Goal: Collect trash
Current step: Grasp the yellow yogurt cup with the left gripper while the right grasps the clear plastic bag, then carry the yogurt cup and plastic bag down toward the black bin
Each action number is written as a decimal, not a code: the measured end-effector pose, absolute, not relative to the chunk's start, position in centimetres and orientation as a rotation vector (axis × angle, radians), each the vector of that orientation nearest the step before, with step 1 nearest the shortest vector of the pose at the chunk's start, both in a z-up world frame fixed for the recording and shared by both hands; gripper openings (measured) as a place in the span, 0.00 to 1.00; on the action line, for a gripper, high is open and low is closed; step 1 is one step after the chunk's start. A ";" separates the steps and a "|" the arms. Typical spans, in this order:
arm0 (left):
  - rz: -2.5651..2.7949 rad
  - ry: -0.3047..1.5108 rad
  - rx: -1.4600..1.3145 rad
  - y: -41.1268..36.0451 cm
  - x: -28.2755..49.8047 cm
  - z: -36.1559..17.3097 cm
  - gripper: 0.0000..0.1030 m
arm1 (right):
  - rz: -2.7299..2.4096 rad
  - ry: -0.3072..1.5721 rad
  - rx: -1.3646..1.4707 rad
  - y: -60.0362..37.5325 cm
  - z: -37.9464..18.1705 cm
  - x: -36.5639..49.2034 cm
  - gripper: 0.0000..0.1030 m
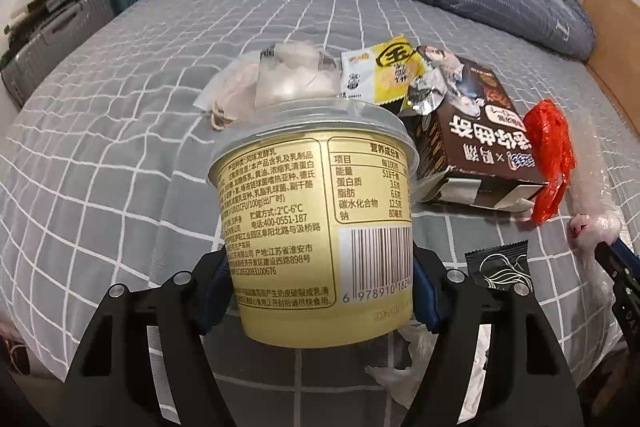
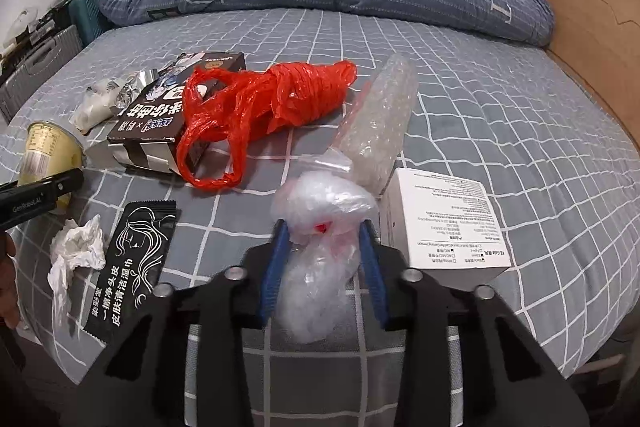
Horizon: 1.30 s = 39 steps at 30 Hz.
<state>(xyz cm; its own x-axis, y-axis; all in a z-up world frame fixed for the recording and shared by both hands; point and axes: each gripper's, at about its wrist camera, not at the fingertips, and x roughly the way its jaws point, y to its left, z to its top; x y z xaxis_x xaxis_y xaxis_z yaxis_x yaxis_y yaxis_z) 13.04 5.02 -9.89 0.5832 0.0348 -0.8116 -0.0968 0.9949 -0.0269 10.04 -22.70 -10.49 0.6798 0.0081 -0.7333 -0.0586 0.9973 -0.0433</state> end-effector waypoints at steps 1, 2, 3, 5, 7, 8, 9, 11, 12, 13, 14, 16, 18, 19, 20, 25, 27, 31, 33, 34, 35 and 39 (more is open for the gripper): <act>0.077 0.943 -0.066 4.9 13.0 -9.8 0.68 | 0.039 0.818 -0.063 -22.7 -10.3 10.0 0.28; 0.077 0.940 -0.063 4.9 12.8 -9.6 0.68 | 0.040 0.819 -0.063 -22.7 -10.2 9.9 0.28; 0.077 0.936 -0.063 4.9 12.7 -9.4 0.68 | 0.045 0.818 -0.059 -22.7 -10.1 9.8 0.27; 0.075 0.933 -0.066 5.0 12.7 -9.1 0.68 | 0.053 0.817 -0.056 -22.6 -9.9 9.7 0.27; 0.076 0.928 -0.071 5.1 12.4 -8.7 0.68 | 0.060 0.816 -0.060 -22.4 -9.6 9.5 0.26; 0.074 0.925 -0.075 5.1 12.3 -8.5 0.68 | 0.064 0.814 -0.061 -22.4 -9.4 9.4 0.26; 0.073 0.922 -0.075 5.0 12.2 -8.3 0.68 | 0.066 0.811 -0.064 -22.3 -9.3 9.3 0.26; 0.070 0.922 -0.073 4.9 12.1 -7.9 0.68 | 0.068 0.810 -0.069 -22.2 -9.0 9.2 0.26; 0.066 0.918 -0.076 4.8 12.0 -7.6 0.68 | 0.069 0.812 -0.065 -22.1 -8.9 9.2 0.26; 0.065 0.915 -0.076 4.8 11.9 -7.4 0.68 | 0.073 0.813 -0.058 -22.2 -8.8 9.1 0.26; 0.063 0.911 -0.075 4.8 11.8 -7.2 0.68 | 0.075 0.813 -0.055 -22.2 -8.6 9.0 0.26; 0.059 0.905 -0.076 4.7 11.4 -6.7 0.68 | 0.078 0.804 -0.057 -22.0 -8.0 8.7 0.25; 0.056 0.899 -0.085 4.7 11.1 -6.2 0.68 | 0.083 0.794 -0.060 -21.9 -7.4 8.4 0.25; 0.053 0.896 -0.097 4.9 11.0 -6.0 0.68 | 0.084 0.787 -0.066 -21.8 -7.1 8.1 0.25; 0.049 0.893 -0.109 4.9 10.7 -5.7 0.68 | 0.083 0.785 -0.075 -21.6 -7.0 7.9 0.25; 0.026 0.871 -0.104 4.4 9.4 -4.7 0.68 | 0.091 0.771 -0.082 -21.4 -5.8 7.1 0.25; 0.017 0.868 -0.109 4.2 8.9 -4.6 0.68 | 0.093 0.760 -0.083 -21.4 -5.2 6.7 0.25; -0.003 0.854 -0.103 3.5 7.5 -4.0 0.68 | 0.103 0.743 -0.080 -21.2 -4.2 5.7 0.25; -0.010 0.850 -0.101 3.3 6.9 -3.8 0.68 | 0.109 0.736 -0.082 -21.1 -3.8 5.2 0.25; -0.014 0.846 -0.103 3.1 6.4 -3.6 0.68 | 0.114 0.730 -0.086 -20.9 -3.6 4.8 0.25; -0.016 0.843 -0.103 3.0 6.1 -3.5 0.68 | 0.117 0.726 -0.087 -20.9 -3.5 4.6 0.25; -0.029 0.845 -0.112 2.6 4.5 -3.4 0.68 | 0.131 0.720 -0.078 -20.9 -3.2 3.5 0.24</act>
<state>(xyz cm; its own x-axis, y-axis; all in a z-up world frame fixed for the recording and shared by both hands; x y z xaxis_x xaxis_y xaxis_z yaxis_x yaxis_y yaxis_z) 4.50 2.56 -3.38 0.6638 -0.0701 -0.7446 -0.0192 0.9937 -0.1106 3.50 -20.90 -3.21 0.7441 0.0926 -0.6616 -0.1464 0.9889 -0.0262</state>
